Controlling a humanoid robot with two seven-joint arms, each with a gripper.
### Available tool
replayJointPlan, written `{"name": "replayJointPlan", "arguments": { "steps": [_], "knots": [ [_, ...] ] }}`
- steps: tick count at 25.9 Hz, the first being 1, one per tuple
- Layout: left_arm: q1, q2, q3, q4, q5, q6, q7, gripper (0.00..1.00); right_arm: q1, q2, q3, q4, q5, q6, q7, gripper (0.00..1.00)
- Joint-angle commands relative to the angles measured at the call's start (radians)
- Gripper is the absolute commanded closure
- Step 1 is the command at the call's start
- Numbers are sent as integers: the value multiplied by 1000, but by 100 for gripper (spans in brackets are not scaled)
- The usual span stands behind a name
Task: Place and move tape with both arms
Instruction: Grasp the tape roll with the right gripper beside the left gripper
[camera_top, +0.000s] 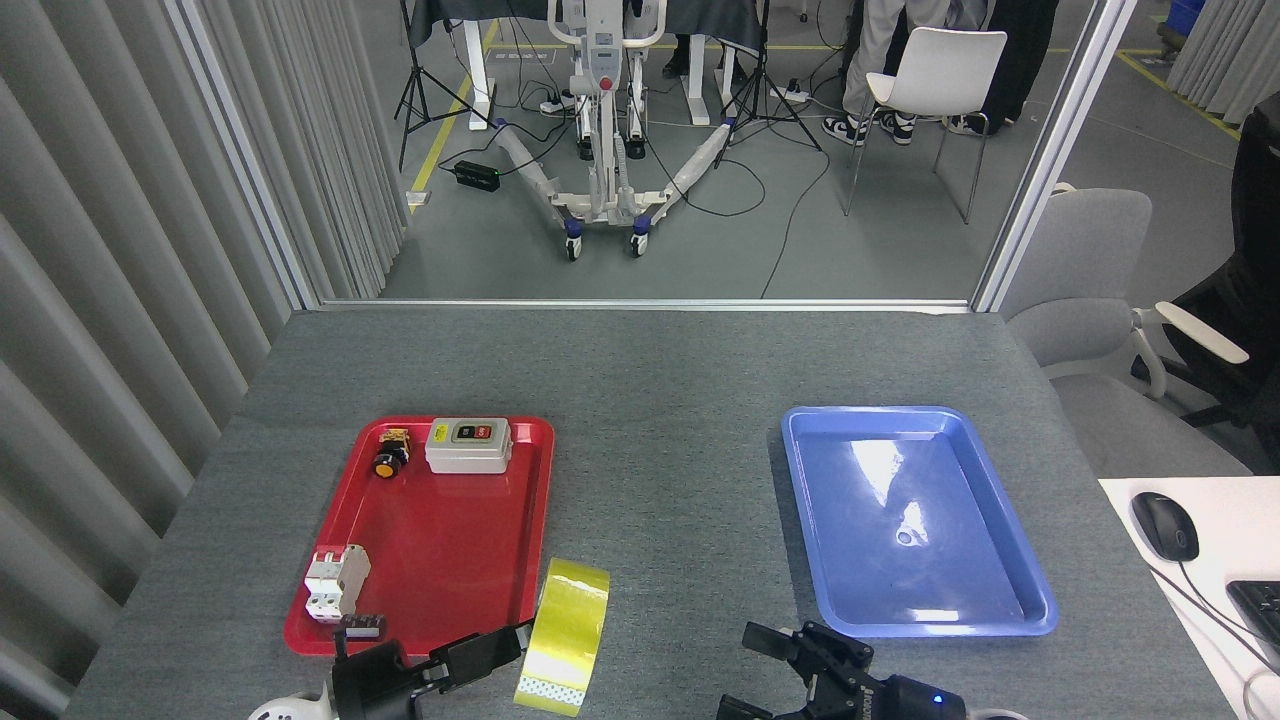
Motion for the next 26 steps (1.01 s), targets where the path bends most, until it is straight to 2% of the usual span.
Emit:
{"name": "replayJointPlan", "arguments": {
  "steps": [1, 4, 7, 9, 18, 21, 24, 26],
  "knots": [
    [-3, -5, -32, -17, -3, 2, 0, 87, -23, 8, 61, -10, 71, -15, 6, 0],
    [-3, -20, -44, -17, -9, 4, 2, 87, -26, 29, 72, -15, 91, -40, 8, 1],
    [-3, -29, -44, -15, -15, 5, 2, 87, -51, 45, 92, -15, 181, -50, 6, 1],
    [-3, -28, -43, -12, -17, 5, 2, 87, -55, 71, 92, -15, 206, -50, 6, 2],
    [-4, -19, -33, -5, -17, 4, 2, 87, -92, 153, 92, -13, 209, -50, 5, 6],
    [-6, -19, -30, -3, -17, 4, 2, 87, -92, 163, 93, -13, 211, -50, 5, 9],
    [-4, -22, -27, 4, -38, 4, 3, 87, -92, 176, 93, -12, 218, -50, 5, 12],
    [-4, -23, -26, 6, -51, 4, 3, 87, -92, 192, 101, -9, 246, -50, 5, 16]
  ]
}}
